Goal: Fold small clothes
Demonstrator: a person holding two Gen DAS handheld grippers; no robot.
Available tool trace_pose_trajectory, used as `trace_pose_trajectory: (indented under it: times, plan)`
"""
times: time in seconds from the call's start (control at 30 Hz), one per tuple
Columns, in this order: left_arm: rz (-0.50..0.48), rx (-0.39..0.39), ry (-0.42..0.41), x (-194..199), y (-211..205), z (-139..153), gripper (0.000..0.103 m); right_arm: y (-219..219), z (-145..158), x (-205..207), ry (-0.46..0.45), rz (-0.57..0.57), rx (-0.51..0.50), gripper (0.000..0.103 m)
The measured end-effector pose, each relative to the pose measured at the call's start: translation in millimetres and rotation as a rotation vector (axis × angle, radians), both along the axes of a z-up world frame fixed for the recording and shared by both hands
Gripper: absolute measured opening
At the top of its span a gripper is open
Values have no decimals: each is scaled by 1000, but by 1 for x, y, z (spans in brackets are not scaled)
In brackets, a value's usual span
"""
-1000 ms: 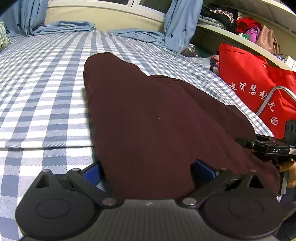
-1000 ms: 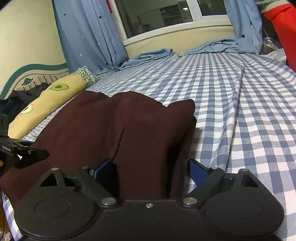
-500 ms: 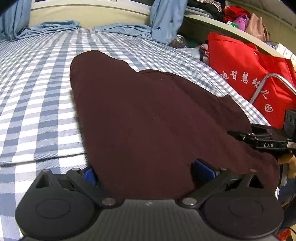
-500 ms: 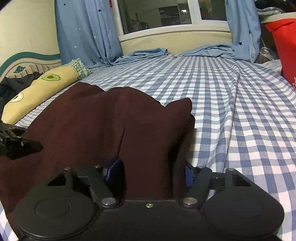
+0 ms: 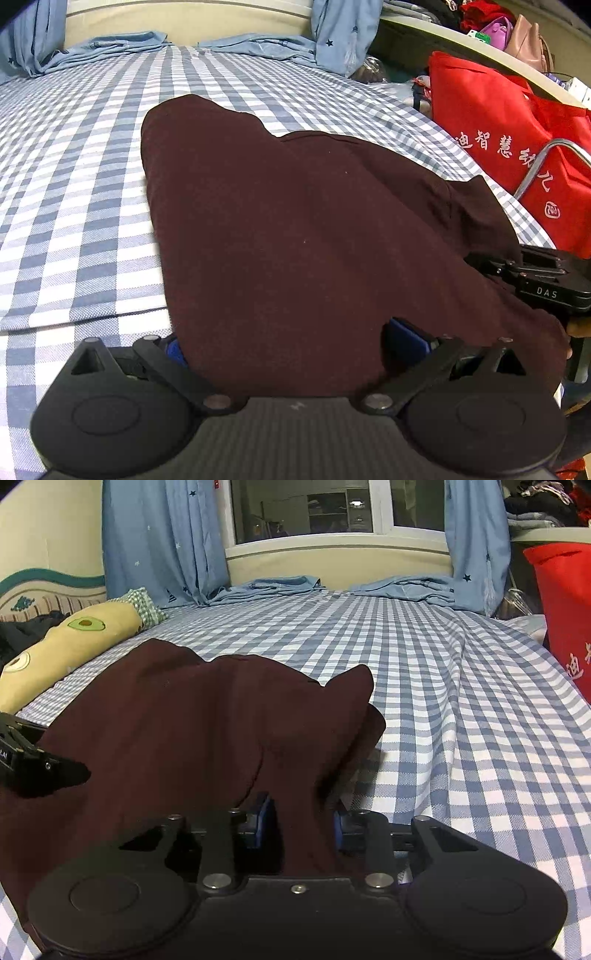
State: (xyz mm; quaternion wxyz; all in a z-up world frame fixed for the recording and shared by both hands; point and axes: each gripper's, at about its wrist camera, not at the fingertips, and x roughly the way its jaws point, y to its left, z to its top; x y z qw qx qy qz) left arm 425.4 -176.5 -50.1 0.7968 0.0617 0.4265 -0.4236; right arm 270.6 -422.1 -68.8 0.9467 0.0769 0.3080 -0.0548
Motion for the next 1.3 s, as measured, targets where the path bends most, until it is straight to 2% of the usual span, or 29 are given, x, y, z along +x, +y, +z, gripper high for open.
trace_pose_trajectory:
  times: [0.23, 0.43, 0.53, 0.57, 0.63, 0.7, 0.77, 0.9, 1.0, 1.13, 1.3]
  plan:
    - [16, 9, 2, 0, -2, 3, 101, -3, -5, -5, -27, -22, 36, 36]
    - [24, 0, 12, 2, -1, 4, 98, -19, -5, -7, -43, -59, 176, 35]
    - [27, -1, 16, 3, 0, 5, 93, -17, -2, -7, -41, -59, 165, 32]
    - [30, -1, 15, 3, 0, 6, 90, -16, -1, -7, -42, -57, 154, 30]
    - [48, -2, 8, 3, -2, 9, 82, -12, 3, -9, -55, -47, 137, 19]
    - [65, -10, 4, 3, -2, 12, 68, -8, 10, -12, -69, -36, 121, 16]
    - [84, -14, 6, 3, 0, 15, 60, -1, 20, -13, -80, -18, 84, 15]
    - [122, -50, 6, 5, 8, 23, 34, 15, 40, -16, -117, 9, 59, 13]
    - [125, -69, 16, 5, 15, 33, 23, 25, 57, -17, -157, 15, 51, 12]
    - [132, -105, 38, 10, 28, 50, 17, 36, 74, -14, -212, 18, 86, 10]
    - [171, -77, -44, 13, 48, 71, 16, 55, 89, 0, -253, 78, 93, 9]
